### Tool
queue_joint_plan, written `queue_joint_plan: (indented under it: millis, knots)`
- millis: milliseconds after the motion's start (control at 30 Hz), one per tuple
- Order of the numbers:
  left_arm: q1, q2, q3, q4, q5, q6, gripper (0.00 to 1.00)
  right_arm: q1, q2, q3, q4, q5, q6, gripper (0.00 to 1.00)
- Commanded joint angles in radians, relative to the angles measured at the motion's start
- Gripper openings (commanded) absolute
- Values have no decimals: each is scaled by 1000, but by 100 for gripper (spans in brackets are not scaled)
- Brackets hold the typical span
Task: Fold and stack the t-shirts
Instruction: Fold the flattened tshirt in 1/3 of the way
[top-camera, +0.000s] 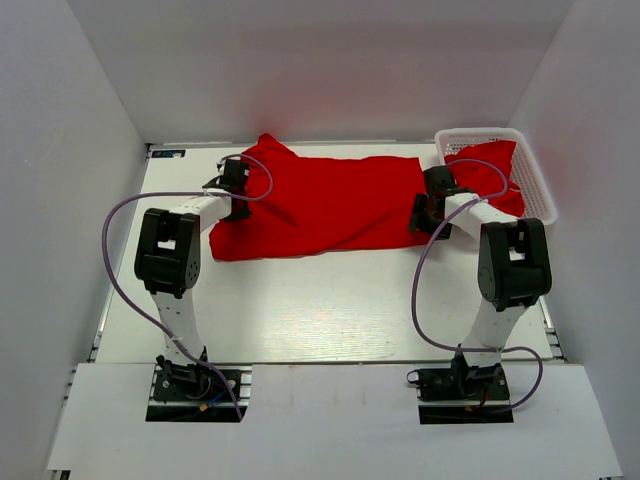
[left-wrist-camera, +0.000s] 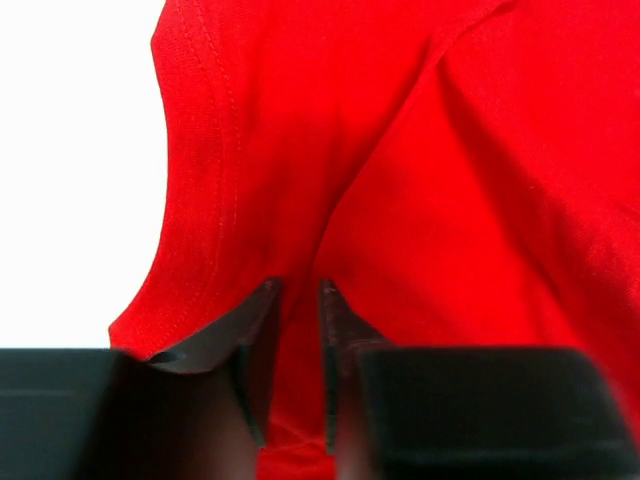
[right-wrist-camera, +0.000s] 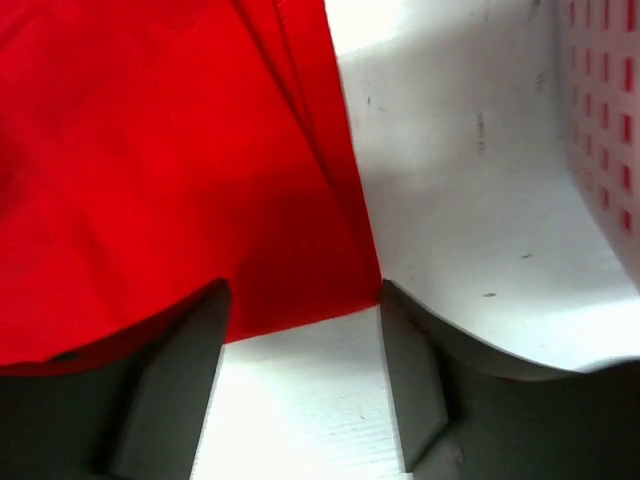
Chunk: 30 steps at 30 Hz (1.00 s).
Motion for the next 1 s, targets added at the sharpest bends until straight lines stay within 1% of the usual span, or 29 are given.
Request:
queue_joint_plan:
  millis: [0,33,100,133,167,233,267,333,367,400,533,633,733,800,833,867,900,933,967]
  knots:
    - [6,-41,14,11,-12,6,30,-17,29,-6,11,-24,12,63]
    - [6,-41,14,20,-12,6,22,-17,37,-8,11,-21,20,60]
    - [6,-41,14,20,-12,6,11,-17,40,-14,8,-9,27,54]
    - [6,-41,14,20,-12,6,0,-18,39,-23,10,2,30,50]
    - [6,-41,14,20,-12,6,0,-18,37,-31,8,18,41,43]
    - [6,-41,14,33,-21,6,0,-18,36,-38,5,38,47,36]
    - [6,-41,5,33,-21,6,0,-18,36,-49,4,45,55,29]
    - [6,-55,-6,33,-49,6,0,-20,36,-54,1,58,55,24]
    - [6,-55,-6,33,-72,-3,0,-20,37,-57,1,65,60,24]
    - [6,-69,-6,33,-116,-12,0,-20,37,-57,-3,71,63,17]
    - [6,-106,-29,56,-182,-21,0,-18,39,-57,-7,88,63,15]
    - [6,-97,-18,65,-192,-21,0,-20,37,-58,-16,94,61,15]
    - [15,-87,-9,65,-161,-21,0,-20,34,-60,-15,98,60,15]
    - [15,-87,-22,106,-62,3,0,-20,39,-60,-19,95,57,15]
    - [15,-87,-33,124,-61,28,0,-21,39,-55,-19,94,55,15]
    - [15,-101,-59,176,10,48,0,-21,43,-54,-22,92,57,15]
    - [15,-101,-59,192,40,57,4,-18,45,-48,-24,89,55,15]
    - [15,-101,-72,207,110,95,11,-20,48,-44,-26,91,57,15]
    - [15,-101,-72,223,130,95,17,-20,49,-43,-27,89,53,15]
